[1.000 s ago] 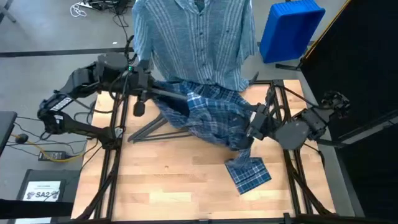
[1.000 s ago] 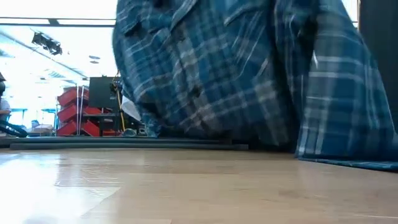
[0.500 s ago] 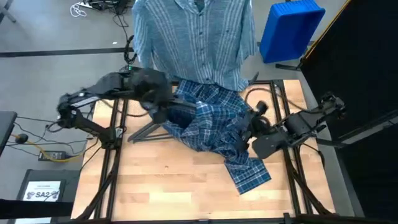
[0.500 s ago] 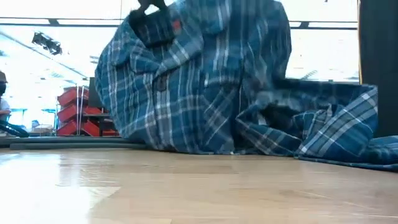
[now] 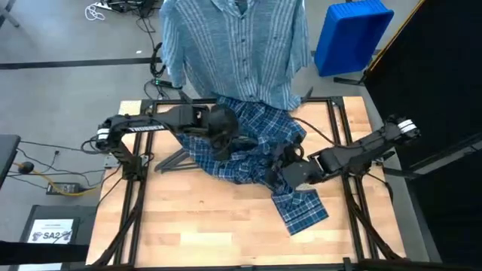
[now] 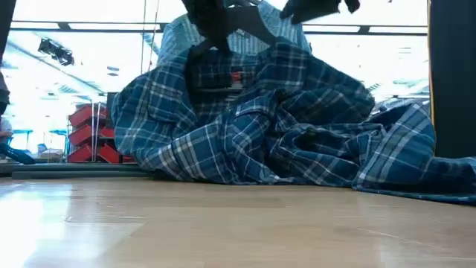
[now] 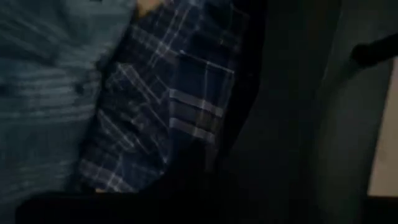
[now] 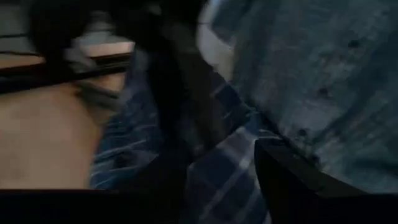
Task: Hang clothes
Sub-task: Unhang the blue shirt from the hanging rack, then remove the black hanger from the blue shirt
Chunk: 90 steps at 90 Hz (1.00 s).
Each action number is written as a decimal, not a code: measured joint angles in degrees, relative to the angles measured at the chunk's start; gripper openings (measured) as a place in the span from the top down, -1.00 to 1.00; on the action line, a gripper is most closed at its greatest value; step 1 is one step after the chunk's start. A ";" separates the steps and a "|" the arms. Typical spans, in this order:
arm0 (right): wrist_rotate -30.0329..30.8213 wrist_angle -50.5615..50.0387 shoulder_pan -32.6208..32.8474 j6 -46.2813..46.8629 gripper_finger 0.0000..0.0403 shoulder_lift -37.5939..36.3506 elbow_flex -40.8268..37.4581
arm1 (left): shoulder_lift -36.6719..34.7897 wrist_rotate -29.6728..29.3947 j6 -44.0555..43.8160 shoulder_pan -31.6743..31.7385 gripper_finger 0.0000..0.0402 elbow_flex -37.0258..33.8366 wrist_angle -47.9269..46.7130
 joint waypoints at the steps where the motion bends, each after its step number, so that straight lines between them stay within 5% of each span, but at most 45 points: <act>1: 0.04 0.45 -0.41 -0.02 0.21 0.00 -0.18 | 0.00 0.06 0.30 -0.12 0.67 0.00 0.34; 15: -5.11 2.38 -5.43 0.08 0.18 0.01 -1.00 | -0.17 0.43 1.26 -1.31 0.92 0.85 3.21; 90: -8.79 -41.67 -6.01 32.13 0.37 -0.04 -0.96 | -9.36 -1.62 0.64 -2.08 0.92 0.79 -3.69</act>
